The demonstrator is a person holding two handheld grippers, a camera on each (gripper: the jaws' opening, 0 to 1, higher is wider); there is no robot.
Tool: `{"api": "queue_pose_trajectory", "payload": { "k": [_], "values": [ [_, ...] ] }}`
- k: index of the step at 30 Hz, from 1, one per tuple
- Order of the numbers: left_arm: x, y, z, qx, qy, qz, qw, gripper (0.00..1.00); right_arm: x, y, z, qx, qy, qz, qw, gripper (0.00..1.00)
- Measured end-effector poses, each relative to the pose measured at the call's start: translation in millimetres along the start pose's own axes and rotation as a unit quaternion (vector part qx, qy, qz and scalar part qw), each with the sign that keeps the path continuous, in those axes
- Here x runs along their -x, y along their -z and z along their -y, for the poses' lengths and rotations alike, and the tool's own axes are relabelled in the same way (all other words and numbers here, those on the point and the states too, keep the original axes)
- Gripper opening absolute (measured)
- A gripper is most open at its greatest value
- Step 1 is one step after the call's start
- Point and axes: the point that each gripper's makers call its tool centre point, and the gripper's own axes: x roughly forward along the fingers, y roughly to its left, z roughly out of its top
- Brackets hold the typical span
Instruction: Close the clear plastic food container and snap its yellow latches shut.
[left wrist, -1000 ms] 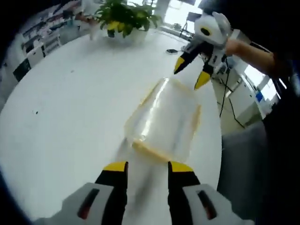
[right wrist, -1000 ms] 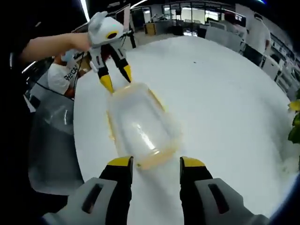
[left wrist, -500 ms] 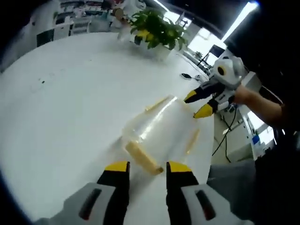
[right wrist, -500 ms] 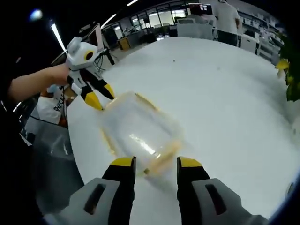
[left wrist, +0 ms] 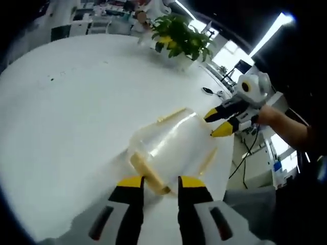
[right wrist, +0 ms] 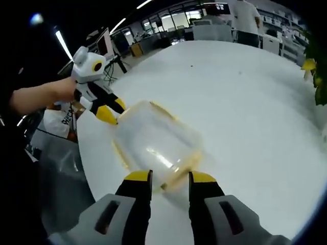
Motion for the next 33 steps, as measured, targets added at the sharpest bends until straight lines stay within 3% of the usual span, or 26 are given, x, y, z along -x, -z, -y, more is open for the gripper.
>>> {"api": "queue_pose_trajectory", "payload": {
  "k": [7, 9, 12, 13, 14, 15, 17, 23, 33],
  "values": [
    [-0.4, -0.4, 0.7, -0.003, -0.005, 0.002, 1.0, 0.17, -2.4, -0.6, 1.6, 0.016, -0.016, -0.014, 0.9997, 0.24],
    [-0.3, 0.0, 0.9, -0.004, -0.007, -0.002, 1.0, 0.16, -3.9, 0.4, -2.3, 0.022, -0.039, -0.015, 0.9989, 0.23],
    [-1.9, -0.3, -1.1, 0.0, -0.006, -0.004, 1.0, 0.16, -7.0, 2.0, -2.6, 0.014, -0.032, -0.013, 0.9993, 0.22],
    [-3.2, 0.0, 0.5, 0.018, 0.003, -0.009, 0.9998, 0.14, -6.9, 2.5, -2.0, 0.011, -0.031, -0.011, 0.9994, 0.22],
    [-1.9, 3.5, 23.3, 0.07, 0.051, -0.024, 0.996, 0.14, -8.2, -5.2, -3.7, 0.025, -0.042, 0.005, 0.9988, 0.22],
    [0.4, -5.3, 6.3, 0.045, 0.026, -0.009, 0.9986, 0.14, -5.2, -1.7, -2.8, 0.011, -0.036, -0.009, 0.9993, 0.22],
    [-3.1, -2.2, 3.0, 0.041, 0.026, -0.007, 0.9988, 0.14, -4.2, -1.4, -1.3, 0.006, -0.042, -0.013, 0.999, 0.22],
    [0.2, 8.6, 7.7, 0.067, -0.003, -0.025, 0.9974, 0.15, -3.9, -0.7, -2.3, 0.015, -0.054, -0.021, 0.9982, 0.23],
    [0.6, 11.5, 5.9, 0.05, -0.007, -0.022, 0.9985, 0.16, -0.3, 4.7, -4.7, 0.02, -0.041, -0.038, 0.9982, 0.23]
  ]
}}
